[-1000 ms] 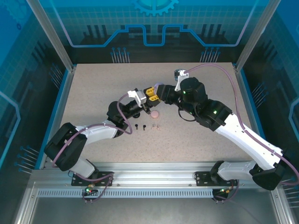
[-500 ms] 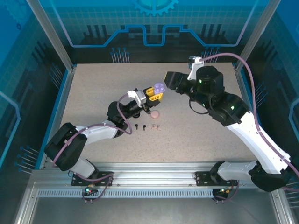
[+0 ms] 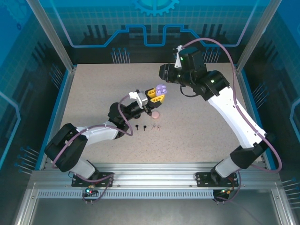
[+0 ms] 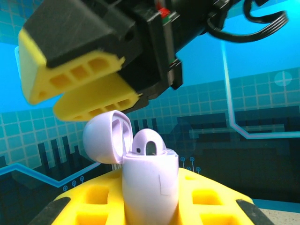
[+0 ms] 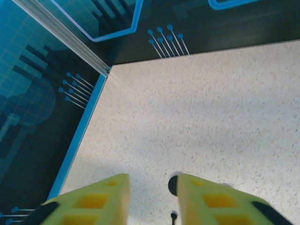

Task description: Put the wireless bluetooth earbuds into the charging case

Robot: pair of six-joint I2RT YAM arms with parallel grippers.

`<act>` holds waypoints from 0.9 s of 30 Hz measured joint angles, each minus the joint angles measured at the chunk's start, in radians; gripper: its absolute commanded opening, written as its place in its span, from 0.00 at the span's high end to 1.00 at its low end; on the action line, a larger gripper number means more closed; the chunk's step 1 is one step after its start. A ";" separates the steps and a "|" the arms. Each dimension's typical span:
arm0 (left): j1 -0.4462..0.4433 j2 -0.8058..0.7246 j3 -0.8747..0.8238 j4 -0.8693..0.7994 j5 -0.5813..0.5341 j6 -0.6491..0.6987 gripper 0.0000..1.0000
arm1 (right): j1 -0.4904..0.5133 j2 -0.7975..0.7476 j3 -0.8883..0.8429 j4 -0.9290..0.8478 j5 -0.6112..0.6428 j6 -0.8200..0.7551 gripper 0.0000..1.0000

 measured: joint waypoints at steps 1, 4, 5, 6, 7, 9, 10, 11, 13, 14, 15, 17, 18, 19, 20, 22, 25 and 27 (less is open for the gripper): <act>0.000 0.000 0.000 0.000 0.000 0.000 1.00 | -0.003 0.014 0.014 -0.014 -0.010 -0.006 0.77; -0.002 0.002 0.000 -0.003 0.000 0.000 1.00 | -0.008 0.038 0.037 -0.042 -0.043 -0.011 0.84; -0.002 0.003 0.000 -0.003 0.000 0.000 1.00 | -0.008 0.041 0.038 -0.048 -0.053 -0.010 0.85; -0.002 0.005 0.000 -0.005 0.000 0.000 1.00 | -0.008 0.043 0.038 -0.056 -0.066 -0.011 0.86; -0.002 0.007 0.000 -0.007 0.000 0.000 1.00 | -0.008 0.044 0.038 -0.064 -0.079 -0.013 0.87; -0.002 0.011 0.000 -0.009 0.000 0.000 1.00 | -0.008 0.044 0.034 -0.073 -0.105 -0.013 0.90; -0.002 0.013 0.000 -0.011 0.000 0.000 1.00 | -0.008 0.042 0.026 -0.073 -0.118 -0.014 0.91; -0.002 0.015 0.000 -0.011 0.000 0.000 1.00 | -0.006 0.037 0.013 -0.072 -0.129 -0.013 0.92; -0.002 0.020 0.001 -0.013 0.007 0.000 1.00 | -0.003 0.021 -0.029 -0.074 -0.143 -0.013 0.93; -0.003 0.022 0.001 -0.018 0.014 0.000 1.00 | -0.002 0.011 -0.047 -0.068 -0.143 -0.014 0.93; -0.005 0.028 0.001 -0.020 0.019 0.000 1.00 | -0.002 -0.002 -0.067 -0.065 -0.139 -0.014 0.94; -0.008 0.035 0.001 -0.023 0.033 0.001 1.00 | -0.001 -0.036 -0.108 -0.059 -0.135 -0.018 0.95; -0.010 0.038 0.001 -0.023 0.038 0.000 1.00 | 0.000 -0.058 -0.129 -0.056 -0.132 -0.018 0.95; -0.011 0.041 0.001 -0.023 0.038 0.000 1.00 | 0.001 -0.084 -0.152 -0.054 -0.131 -0.017 0.95; -0.011 0.044 0.002 -0.023 0.037 0.000 1.00 | 0.004 -0.110 -0.175 -0.055 -0.135 -0.016 0.94; -0.011 0.051 0.008 -0.024 0.042 0.000 1.00 | 0.016 -0.170 -0.227 -0.051 -0.129 -0.008 0.92; -0.013 0.052 0.010 -0.022 0.035 -0.008 1.00 | 0.007 -0.242 -0.266 -0.052 -0.117 0.013 0.86; -0.011 0.053 0.010 -0.021 0.026 -0.012 1.00 | -0.012 -0.273 -0.272 -0.051 -0.102 0.026 0.80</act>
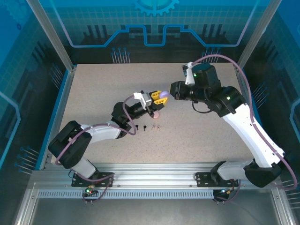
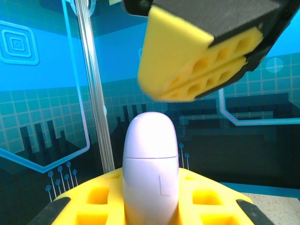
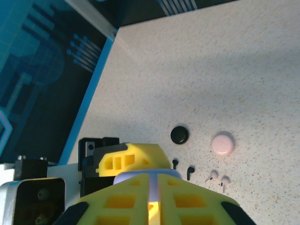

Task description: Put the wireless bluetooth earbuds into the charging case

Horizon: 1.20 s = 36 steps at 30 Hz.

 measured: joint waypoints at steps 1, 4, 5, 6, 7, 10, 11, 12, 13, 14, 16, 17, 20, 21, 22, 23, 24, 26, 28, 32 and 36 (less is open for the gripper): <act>0.000 0.000 0.000 0.000 -0.005 -0.004 1.00 | -0.012 -0.011 -0.002 0.002 0.008 0.006 0.76; 0.000 0.000 0.000 -0.005 -0.021 -0.027 1.00 | -0.043 -0.036 -0.011 0.011 0.044 0.025 0.68; -0.002 0.000 0.000 -0.012 -0.030 -0.035 1.00 | -0.047 -0.041 -0.021 0.019 0.056 0.029 0.64; -0.006 0.000 0.000 -0.024 -0.039 -0.042 1.00 | -0.048 -0.046 -0.035 0.027 0.068 0.034 0.61; -0.010 0.000 -0.001 -0.035 -0.044 -0.046 1.00 | -0.048 -0.049 -0.050 0.033 0.076 0.039 0.60; -0.040 0.007 -0.005 -0.068 -0.072 -0.054 1.00 | -0.049 -0.057 -0.117 0.055 0.101 0.051 0.52; -0.052 0.013 -0.006 -0.076 -0.081 -0.061 1.00 | -0.049 -0.061 -0.146 0.061 0.109 0.054 0.49; -0.065 0.019 -0.009 -0.087 -0.094 -0.072 1.00 | -0.049 -0.064 -0.177 0.064 0.119 0.057 0.46; -0.077 0.026 -0.012 -0.098 -0.105 -0.080 1.00 | -0.049 -0.068 -0.201 0.067 0.129 0.059 0.44; -0.089 0.032 -0.013 -0.111 -0.118 -0.095 1.00 | -0.049 -0.071 -0.225 0.069 0.140 0.062 0.42; -0.111 0.044 -0.013 -0.135 -0.146 -0.122 1.00 | -0.049 -0.081 -0.270 0.074 0.166 0.068 0.40; -0.123 0.047 -0.013 -0.155 -0.163 -0.140 1.00 | -0.049 -0.089 -0.294 0.075 0.182 0.070 0.39; -0.148 0.054 -0.012 -0.210 -0.204 -0.209 1.00 | -0.050 -0.115 -0.347 0.076 0.225 0.084 0.37; -0.154 0.058 -0.011 -0.230 -0.216 -0.236 1.00 | -0.051 -0.125 -0.362 0.076 0.240 0.089 0.36; -0.158 0.063 -0.008 -0.251 -0.226 -0.262 1.00 | -0.053 -0.135 -0.376 0.076 0.252 0.095 0.36; -0.159 0.069 -0.003 -0.275 -0.235 -0.291 1.00 | -0.056 -0.145 -0.388 0.076 0.266 0.100 0.36; -0.161 0.077 0.002 -0.293 -0.245 -0.317 1.00 | -0.060 -0.153 -0.397 0.075 0.277 0.106 0.35; -0.162 0.092 0.015 -0.336 -0.262 -0.370 1.00 | -0.068 -0.162 -0.406 0.074 0.298 0.110 0.35; -0.162 0.103 0.032 -0.386 -0.274 -0.418 1.00 | -0.075 -0.166 -0.409 0.075 0.316 0.114 0.34; -0.167 0.122 0.088 -0.506 -0.282 -0.489 1.00 | -0.080 -0.172 -0.422 0.071 0.341 0.116 0.34; -0.172 0.144 0.106 -0.547 -0.285 -0.551 1.00 | -0.080 -0.209 -0.458 0.068 0.352 0.128 0.34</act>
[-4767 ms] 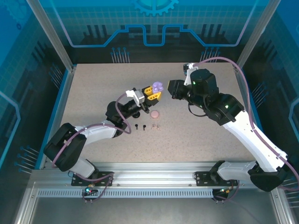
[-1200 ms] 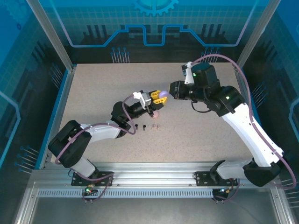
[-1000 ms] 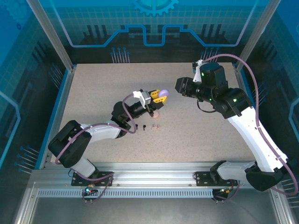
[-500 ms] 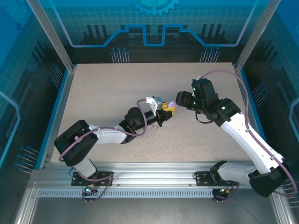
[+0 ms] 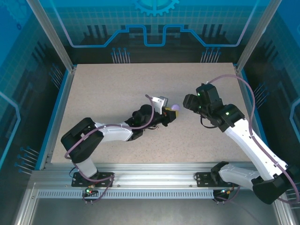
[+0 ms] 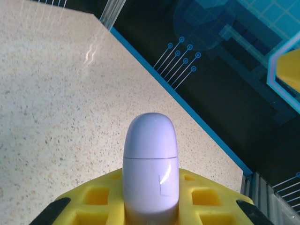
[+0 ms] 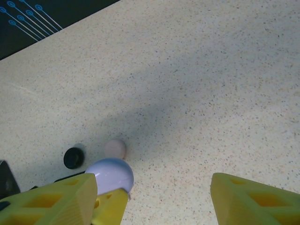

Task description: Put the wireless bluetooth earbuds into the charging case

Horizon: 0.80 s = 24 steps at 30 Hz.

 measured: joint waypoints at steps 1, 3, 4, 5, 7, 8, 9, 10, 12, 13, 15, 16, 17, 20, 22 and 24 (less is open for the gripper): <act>0.000 0.010 0.000 -0.004 0.000 -0.019 1.00 | 0.000 -0.014 -0.014 0.000 0.003 0.003 0.34; -0.001 0.040 0.007 -0.027 -0.002 -0.059 1.00 | -0.003 -0.047 -0.045 -0.003 0.011 0.005 0.34; -0.002 0.053 0.012 -0.037 -0.004 -0.076 1.00 | -0.006 -0.059 -0.055 -0.007 0.014 0.006 0.34; -0.005 0.068 0.019 -0.051 -0.007 -0.095 1.00 | -0.008 -0.072 -0.066 -0.009 0.019 0.007 0.34; -0.013 0.098 0.045 -0.086 -0.010 -0.124 1.00 | -0.015 -0.095 -0.088 -0.009 0.025 0.007 0.33; -0.018 0.112 0.063 -0.109 -0.012 -0.134 1.00 | -0.020 -0.107 -0.100 -0.009 0.027 0.007 0.33; -0.025 0.125 0.085 -0.136 -0.014 -0.148 1.00 | -0.027 -0.121 -0.114 -0.010 0.027 0.007 0.33; -0.032 0.135 0.106 -0.154 -0.015 -0.157 1.00 | -0.036 -0.131 -0.123 -0.011 0.027 0.007 0.33; -0.046 0.160 0.152 -0.185 -0.018 -0.180 1.00 | -0.055 -0.153 -0.142 -0.014 0.026 0.007 0.33; -0.051 0.171 0.171 -0.194 -0.019 -0.192 1.00 | -0.061 -0.162 -0.149 -0.015 0.027 0.007 0.33; -0.061 0.198 0.207 -0.212 -0.023 -0.218 1.00 | -0.071 -0.185 -0.169 -0.015 0.026 0.006 0.32; -0.064 0.212 0.222 -0.220 -0.023 -0.233 1.00 | -0.074 -0.194 -0.177 -0.016 0.024 0.006 0.32; -0.066 0.230 0.239 -0.227 -0.023 -0.252 1.00 | -0.081 -0.203 -0.186 -0.015 0.022 0.003 0.32; -0.071 0.289 0.286 -0.251 -0.023 -0.292 1.00 | -0.109 -0.210 -0.194 -0.016 0.010 -0.002 0.32; -0.074 0.320 0.309 -0.273 -0.031 -0.313 1.00 | -0.126 -0.209 -0.194 -0.014 -0.005 -0.008 0.32; -0.081 0.341 0.333 -0.311 -0.046 -0.337 1.00 | -0.136 -0.203 -0.194 -0.014 -0.015 -0.018 0.32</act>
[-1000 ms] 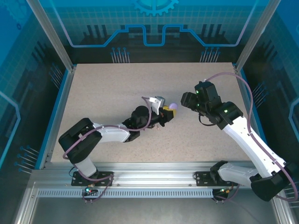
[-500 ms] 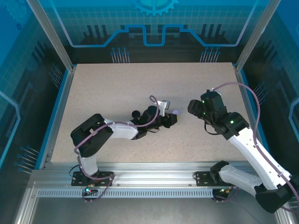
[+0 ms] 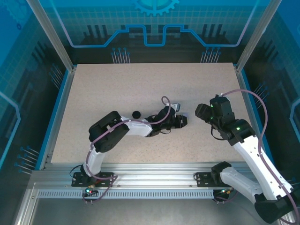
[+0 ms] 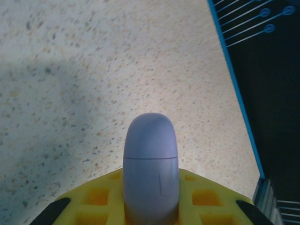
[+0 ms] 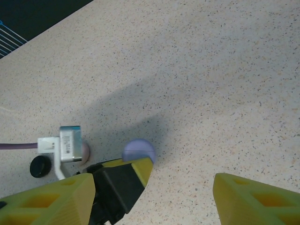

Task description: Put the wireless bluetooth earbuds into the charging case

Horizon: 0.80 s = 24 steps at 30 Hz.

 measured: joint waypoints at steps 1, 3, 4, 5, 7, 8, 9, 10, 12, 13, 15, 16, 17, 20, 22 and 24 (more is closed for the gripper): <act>-0.003 0.008 0.011 -0.018 -0.005 -0.009 1.00 | -0.003 0.005 0.000 0.000 -0.005 -0.004 0.32; -0.010 0.029 0.050 -0.060 -0.015 -0.031 1.00 | -0.008 0.022 0.000 0.001 -0.018 -0.010 0.32; -0.013 0.040 0.072 -0.078 -0.019 -0.042 1.00 | -0.008 0.029 0.000 0.002 -0.023 -0.013 0.32; -0.013 0.054 0.097 -0.098 -0.022 -0.050 1.00 | -0.008 0.037 0.000 0.005 -0.027 -0.014 0.32; -0.015 0.079 0.147 -0.138 -0.023 -0.065 1.00 | -0.008 0.049 0.000 0.011 -0.036 -0.018 0.32; -0.015 0.092 0.171 -0.160 -0.023 -0.072 1.00 | -0.008 0.053 0.000 0.012 -0.042 -0.018 0.32; -0.015 0.104 0.194 -0.181 -0.024 -0.077 1.00 | -0.008 0.055 0.000 0.014 -0.046 -0.018 0.31; -0.015 0.113 0.211 -0.197 -0.025 -0.078 0.97 | -0.008 0.056 0.000 0.017 -0.050 -0.018 0.31; -0.015 0.130 0.241 -0.232 -0.026 -0.078 0.95 | -0.008 0.056 0.000 0.020 -0.052 -0.018 0.31; -0.015 0.137 0.253 -0.251 -0.026 -0.078 0.94 | -0.008 0.056 0.000 0.021 -0.053 -0.018 0.31; -0.015 0.148 0.274 -0.290 -0.026 -0.077 0.89 | -0.008 0.056 0.000 0.021 -0.053 -0.018 0.31; -0.015 0.151 0.280 -0.305 -0.026 -0.077 0.88 | -0.008 0.056 0.000 0.021 -0.053 -0.018 0.31; -0.015 0.153 0.283 -0.317 -0.029 -0.077 0.87 | -0.008 0.057 0.001 0.021 -0.053 -0.018 0.31; -0.015 0.156 0.284 -0.349 -0.029 -0.074 0.84 | -0.008 0.062 0.011 0.016 -0.053 -0.018 0.31; -0.015 0.158 0.284 -0.365 -0.029 -0.072 0.82 | -0.008 0.064 0.021 0.016 -0.054 -0.021 0.31; -0.015 0.158 0.290 -0.377 -0.031 -0.066 0.78 | -0.008 0.064 0.031 0.014 -0.056 -0.021 0.31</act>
